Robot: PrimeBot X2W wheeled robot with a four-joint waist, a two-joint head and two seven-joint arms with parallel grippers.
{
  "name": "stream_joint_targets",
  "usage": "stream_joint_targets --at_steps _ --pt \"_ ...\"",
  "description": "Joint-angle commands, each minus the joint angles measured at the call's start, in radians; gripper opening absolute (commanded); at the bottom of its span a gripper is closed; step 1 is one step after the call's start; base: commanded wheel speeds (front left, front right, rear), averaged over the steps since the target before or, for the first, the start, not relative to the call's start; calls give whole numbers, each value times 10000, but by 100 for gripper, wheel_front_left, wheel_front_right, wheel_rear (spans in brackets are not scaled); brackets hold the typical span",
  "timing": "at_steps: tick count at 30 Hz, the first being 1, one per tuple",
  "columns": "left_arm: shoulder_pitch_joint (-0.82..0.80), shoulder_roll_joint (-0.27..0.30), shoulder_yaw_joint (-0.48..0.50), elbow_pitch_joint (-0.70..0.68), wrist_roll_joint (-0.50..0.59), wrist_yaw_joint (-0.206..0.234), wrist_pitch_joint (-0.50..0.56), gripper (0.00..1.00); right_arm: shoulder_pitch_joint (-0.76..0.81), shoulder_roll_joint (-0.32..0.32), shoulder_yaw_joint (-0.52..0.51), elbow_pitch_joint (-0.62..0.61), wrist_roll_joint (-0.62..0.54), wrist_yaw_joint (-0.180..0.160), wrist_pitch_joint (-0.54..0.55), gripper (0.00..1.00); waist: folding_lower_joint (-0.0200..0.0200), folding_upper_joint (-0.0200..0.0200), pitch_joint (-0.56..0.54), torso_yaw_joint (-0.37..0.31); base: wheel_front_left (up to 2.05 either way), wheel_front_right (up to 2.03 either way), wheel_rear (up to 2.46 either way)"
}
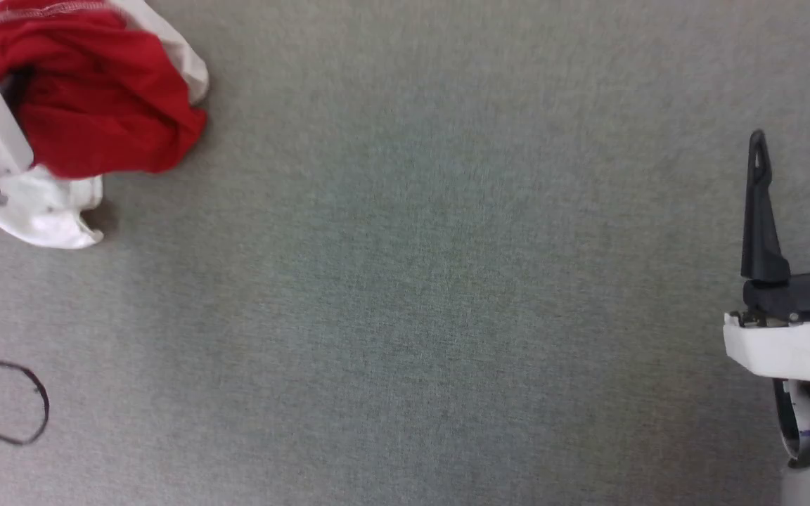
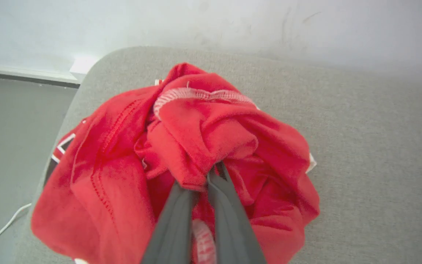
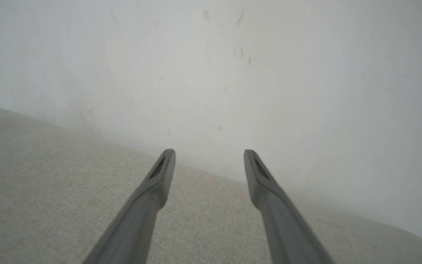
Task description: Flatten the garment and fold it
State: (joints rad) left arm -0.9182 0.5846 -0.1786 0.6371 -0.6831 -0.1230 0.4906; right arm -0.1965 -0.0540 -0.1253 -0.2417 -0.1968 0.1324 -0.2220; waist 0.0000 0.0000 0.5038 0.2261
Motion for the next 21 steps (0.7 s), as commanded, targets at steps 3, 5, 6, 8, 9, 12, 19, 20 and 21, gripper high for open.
stream_joint_targets --at_steps 3,5,6,8,9,12,19,20,21 --pt "-378 156 -182 -748 -53 -69 -154 0 205 31 -88 355 398 -17 -190 100 0 0 -1561 -143 0 0 0" --pt "-550 299 -471 -1290 176 -71 -233 0 313 33 -130 560 686 -17 -260 100 0 0 -1989 -183 0 0 0" --pt "-635 337 -604 -1541 225 -72 -253 0 372 34 -154 657 818 -17 -288 100 0 0 -2192 -204 0 0 0" --pt "-840 346 -808 -2006 326 -73 -339 0 505 34 -208 857 1073 -17 -335 100 0 0 -2625 -261 0 0 0" --pt "-938 349 -948 -2228 390 -74 -347 0 574 35 -231 948 1195 -17 -352 100 0 0 -2837 -296 0 0 0" --pt "-1294 273 -1260 -2812 448 -74 -321 0 810 35 -305 1144 1532 -17 -383 100 0 0 -3345 -421 0 0 0" --pt "-1985 -692 -2033 -4127 15 -75 12 0 1329 36 -538 1133 2098 -17 -395 100 0 0 -4207 -909 0 0 0" --pt "-1983 -849 -2178 -4284 -48 -75 68 0 1382 36 -558 1129 2143 -17 -396 100 0 0 -4273 -987 0 0 0" --pt "-1955 -1006 -2331 -4450 -119 -76 119 0 1432 36 -578 1119 2181 -17 -396 100 0 0 -4328 -1067 0 0 0"
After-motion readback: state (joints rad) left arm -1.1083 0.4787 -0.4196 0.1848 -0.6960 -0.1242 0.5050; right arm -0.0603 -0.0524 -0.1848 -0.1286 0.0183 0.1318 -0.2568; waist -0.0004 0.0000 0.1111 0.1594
